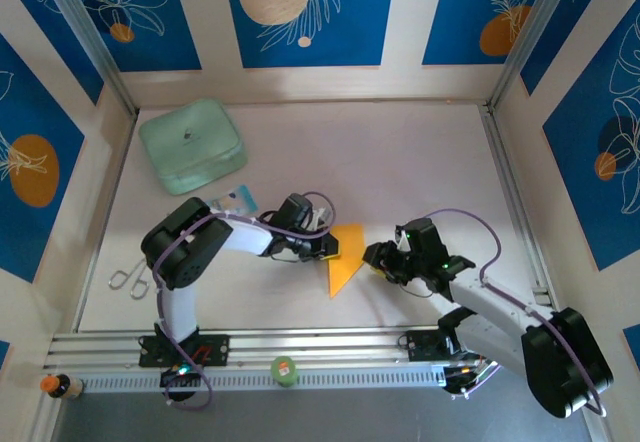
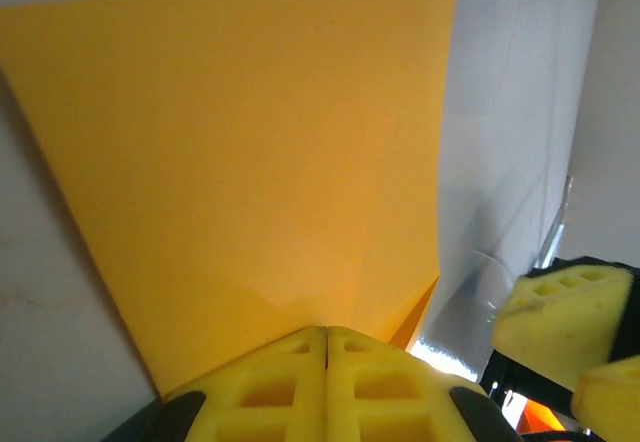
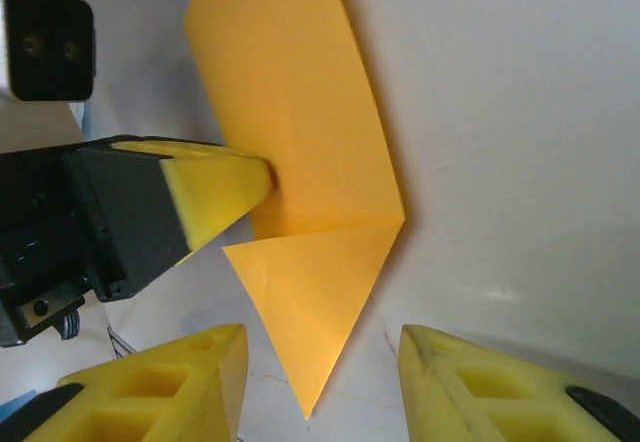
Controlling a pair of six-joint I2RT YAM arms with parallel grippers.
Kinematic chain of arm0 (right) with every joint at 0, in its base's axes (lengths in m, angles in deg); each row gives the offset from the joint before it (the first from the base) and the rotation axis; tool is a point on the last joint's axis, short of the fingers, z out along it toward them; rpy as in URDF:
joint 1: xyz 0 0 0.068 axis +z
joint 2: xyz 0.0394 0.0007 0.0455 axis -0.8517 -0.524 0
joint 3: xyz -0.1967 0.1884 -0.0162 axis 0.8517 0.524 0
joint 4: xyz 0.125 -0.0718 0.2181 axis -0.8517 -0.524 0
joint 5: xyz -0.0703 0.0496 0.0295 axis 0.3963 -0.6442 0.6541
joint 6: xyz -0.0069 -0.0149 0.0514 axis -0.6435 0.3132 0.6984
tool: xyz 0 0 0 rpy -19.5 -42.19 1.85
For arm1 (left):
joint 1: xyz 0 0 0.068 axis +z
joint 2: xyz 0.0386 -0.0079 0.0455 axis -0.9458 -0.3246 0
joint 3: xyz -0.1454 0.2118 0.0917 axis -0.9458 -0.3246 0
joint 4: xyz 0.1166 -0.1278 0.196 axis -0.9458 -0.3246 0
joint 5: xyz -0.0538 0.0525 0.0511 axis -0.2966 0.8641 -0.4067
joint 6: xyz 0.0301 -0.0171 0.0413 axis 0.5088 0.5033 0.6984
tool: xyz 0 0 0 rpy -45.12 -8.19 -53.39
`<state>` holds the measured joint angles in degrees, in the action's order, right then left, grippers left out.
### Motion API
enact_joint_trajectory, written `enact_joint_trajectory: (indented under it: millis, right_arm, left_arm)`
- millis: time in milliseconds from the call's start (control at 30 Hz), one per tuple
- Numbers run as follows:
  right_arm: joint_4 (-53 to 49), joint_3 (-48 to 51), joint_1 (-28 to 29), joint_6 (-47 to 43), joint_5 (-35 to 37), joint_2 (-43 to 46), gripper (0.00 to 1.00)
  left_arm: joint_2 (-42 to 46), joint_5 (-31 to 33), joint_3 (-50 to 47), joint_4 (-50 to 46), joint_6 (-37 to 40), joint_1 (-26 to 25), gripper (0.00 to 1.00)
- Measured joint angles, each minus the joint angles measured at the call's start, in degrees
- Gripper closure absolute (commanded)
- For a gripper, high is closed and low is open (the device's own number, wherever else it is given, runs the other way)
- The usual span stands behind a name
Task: Fold a paper plane with a square sheet of paper (pick it up from the middle)
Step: Fold the wing for the fifth time at the center of the table.
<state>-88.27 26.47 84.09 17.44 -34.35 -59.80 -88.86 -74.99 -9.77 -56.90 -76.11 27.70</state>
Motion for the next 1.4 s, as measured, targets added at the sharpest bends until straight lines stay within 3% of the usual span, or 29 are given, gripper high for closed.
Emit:
enact_joint_trajectory:
  millis: [267, 567, 933, 1400]
  right_arm:
    - [1.18, -2.62, -1.25, -2.27, -5.14, -9.27, 0.53]
    - [2.36, -6.69, -1.95, -3.13, -5.09, -14.78, 0.53]
    - [2.99, -6.34, -2.86, -3.1, -4.42, -16.22, 0.53]
    - [11.15, -6.01, -3.3, -3.43, -9.46, -20.5, 0.58]
  left_arm:
    - [0.0, -1.66, -1.25, 2.23, -1.07, 0.11, 1.0]
    - [0.04, -1.79, -1.25, 2.01, -1.18, 0.22, 1.0]
    - [0.37, -1.73, -1.44, 1.57, -1.18, 0.24, 1.0]
    - [0.96, -1.42, -2.05, 1.49, -1.18, 0.24, 1.0]
